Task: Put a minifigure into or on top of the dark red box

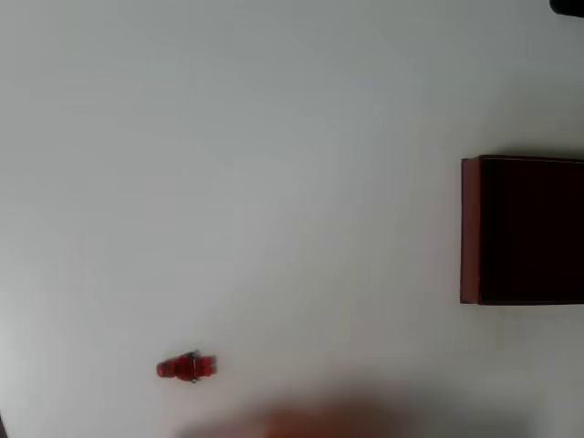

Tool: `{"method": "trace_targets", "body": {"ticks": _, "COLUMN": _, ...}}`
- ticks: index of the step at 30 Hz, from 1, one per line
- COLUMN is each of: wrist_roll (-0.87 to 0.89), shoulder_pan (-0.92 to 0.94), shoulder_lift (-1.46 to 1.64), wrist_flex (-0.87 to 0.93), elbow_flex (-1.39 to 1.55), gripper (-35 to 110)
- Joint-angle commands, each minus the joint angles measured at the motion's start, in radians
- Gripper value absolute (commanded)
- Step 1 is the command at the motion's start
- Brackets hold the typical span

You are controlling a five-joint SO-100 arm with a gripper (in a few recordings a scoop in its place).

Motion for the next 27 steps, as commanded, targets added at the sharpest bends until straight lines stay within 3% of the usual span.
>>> {"method": "trace_targets", "body": {"ticks": 1, "wrist_roll": -0.011, "shoulder_pan": -0.031, "shoulder_lift": 0.015, "wrist_flex": 0.012, "elbow_flex": 0.0, "gripper": 0}}
{"method": "trace_targets", "body": {"ticks": 27, "wrist_roll": 0.067, "shoulder_pan": 0.006, "shoulder_lift": 0.015, "wrist_flex": 0.005, "elbow_flex": 0.003, "gripper": 0}}
